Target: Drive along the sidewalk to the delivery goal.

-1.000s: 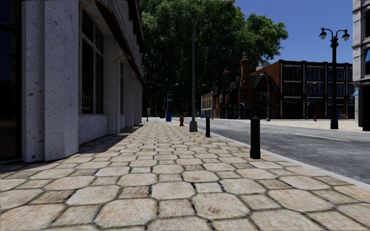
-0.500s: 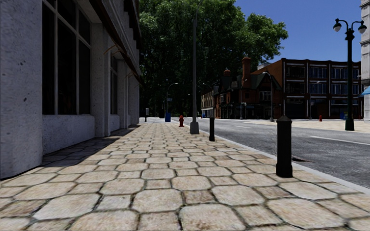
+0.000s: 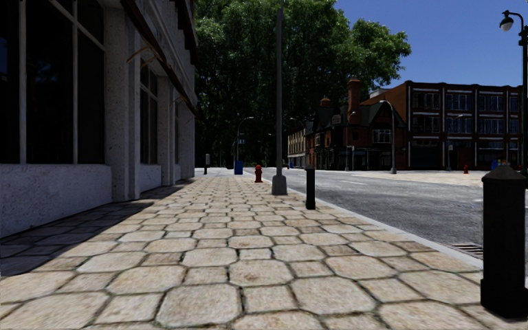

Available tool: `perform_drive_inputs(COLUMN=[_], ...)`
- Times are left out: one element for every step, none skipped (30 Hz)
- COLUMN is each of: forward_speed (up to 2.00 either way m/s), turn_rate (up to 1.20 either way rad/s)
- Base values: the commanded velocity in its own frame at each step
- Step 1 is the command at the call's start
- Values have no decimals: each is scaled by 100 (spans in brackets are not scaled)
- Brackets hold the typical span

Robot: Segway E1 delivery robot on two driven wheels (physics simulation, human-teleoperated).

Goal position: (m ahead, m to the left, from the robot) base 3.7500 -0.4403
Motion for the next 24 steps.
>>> perform_drive_inputs(forward_speed=[200,200,200,200,200,200,200,200,200,200,200,200,200,200,200,200,200,200,200,200,200,200,200,200], turn_rate=[0,0,0,0,0,0,0,0,0,0,0,0,0,0,0,0,0,0,0,0,0,0,0,0])
